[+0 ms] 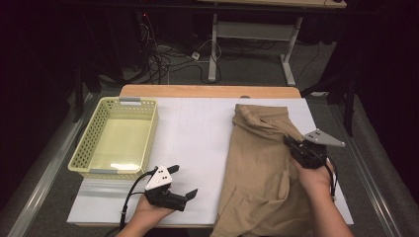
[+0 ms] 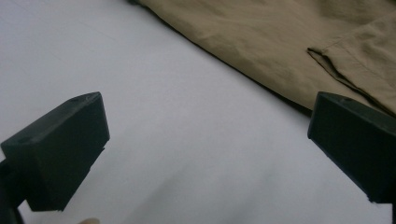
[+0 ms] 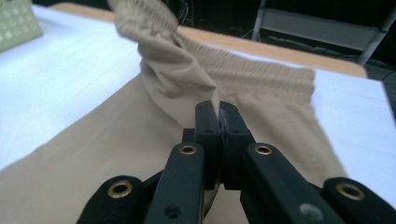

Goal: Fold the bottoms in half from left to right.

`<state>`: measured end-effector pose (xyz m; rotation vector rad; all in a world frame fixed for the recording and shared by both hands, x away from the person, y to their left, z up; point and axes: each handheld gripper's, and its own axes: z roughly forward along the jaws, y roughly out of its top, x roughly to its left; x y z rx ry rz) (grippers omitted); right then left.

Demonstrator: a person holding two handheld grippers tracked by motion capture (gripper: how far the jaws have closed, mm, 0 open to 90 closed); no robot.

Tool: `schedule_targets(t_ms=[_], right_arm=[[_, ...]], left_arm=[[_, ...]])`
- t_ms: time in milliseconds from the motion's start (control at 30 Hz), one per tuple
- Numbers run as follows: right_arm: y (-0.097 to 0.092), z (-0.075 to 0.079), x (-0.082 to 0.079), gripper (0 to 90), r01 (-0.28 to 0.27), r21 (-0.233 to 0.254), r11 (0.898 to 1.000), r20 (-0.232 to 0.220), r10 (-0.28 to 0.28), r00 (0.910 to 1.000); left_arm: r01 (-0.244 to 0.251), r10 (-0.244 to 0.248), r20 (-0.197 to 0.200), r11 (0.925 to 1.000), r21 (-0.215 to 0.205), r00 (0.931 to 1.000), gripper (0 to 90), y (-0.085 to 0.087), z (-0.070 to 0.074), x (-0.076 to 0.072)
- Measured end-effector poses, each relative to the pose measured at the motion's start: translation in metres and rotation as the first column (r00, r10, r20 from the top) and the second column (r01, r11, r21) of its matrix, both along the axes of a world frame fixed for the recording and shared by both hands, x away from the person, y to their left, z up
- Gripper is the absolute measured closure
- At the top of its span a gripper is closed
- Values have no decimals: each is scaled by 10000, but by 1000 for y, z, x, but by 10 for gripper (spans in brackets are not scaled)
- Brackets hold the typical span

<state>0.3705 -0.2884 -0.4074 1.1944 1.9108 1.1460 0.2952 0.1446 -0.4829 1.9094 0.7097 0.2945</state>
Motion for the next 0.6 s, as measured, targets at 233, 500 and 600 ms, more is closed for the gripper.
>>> schedule_targets(t_ms=[233,500,600], right_arm=[[-40,10,18,889,923,-279,9953,-83,-925,9957],[-69,-8,26,801,1503,-290,9882,-667,-1519,9861],[-66,-6,18,731,1310,-200,9912,-563,-1319,9897]], left_arm=[[198,-197,144,9998,-101,9997,0,1,0,-3],[287,-285,194,9996,-79,9994,0,1,0,-3],[263,-262,235,9996,-48,9994,0,0,0,-4]])
